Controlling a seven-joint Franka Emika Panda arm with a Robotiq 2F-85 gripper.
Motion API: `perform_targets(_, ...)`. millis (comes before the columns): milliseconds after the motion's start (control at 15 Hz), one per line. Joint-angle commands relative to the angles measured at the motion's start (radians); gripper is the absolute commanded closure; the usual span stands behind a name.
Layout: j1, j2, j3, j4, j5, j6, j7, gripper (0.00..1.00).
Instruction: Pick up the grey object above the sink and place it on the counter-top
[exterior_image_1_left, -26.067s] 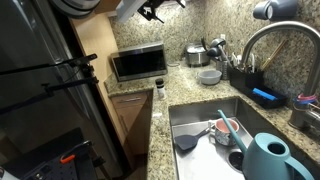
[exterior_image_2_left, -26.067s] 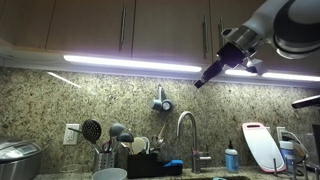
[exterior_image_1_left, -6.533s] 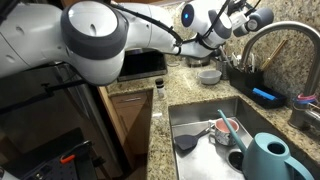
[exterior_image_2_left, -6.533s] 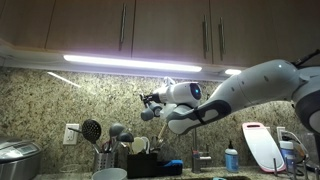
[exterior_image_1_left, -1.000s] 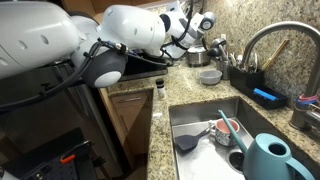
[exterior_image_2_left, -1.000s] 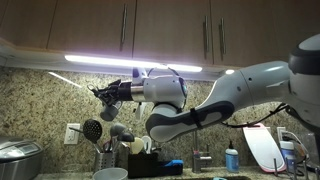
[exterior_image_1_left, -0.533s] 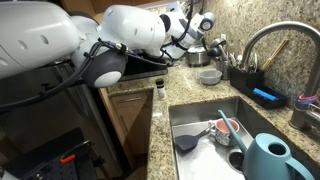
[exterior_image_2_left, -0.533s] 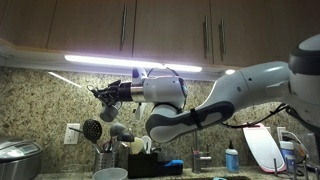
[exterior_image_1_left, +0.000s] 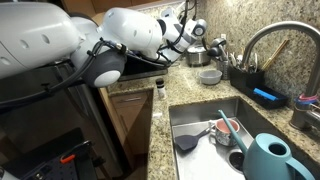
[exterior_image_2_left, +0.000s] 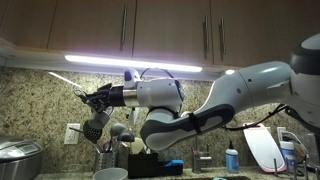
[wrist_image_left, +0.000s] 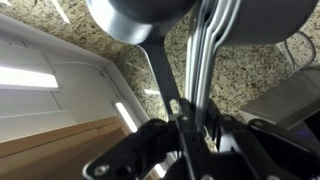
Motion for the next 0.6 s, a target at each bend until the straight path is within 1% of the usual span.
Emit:
perform_targets(0, 0.005, -0.011, -0.023, -0.029, -0.020, -0.003, -0.011, 0.95)
perform_targets(533, 0.004, -0.024, -0.087, -0.104, -0.021, -0.026, -0.011, 0.95)
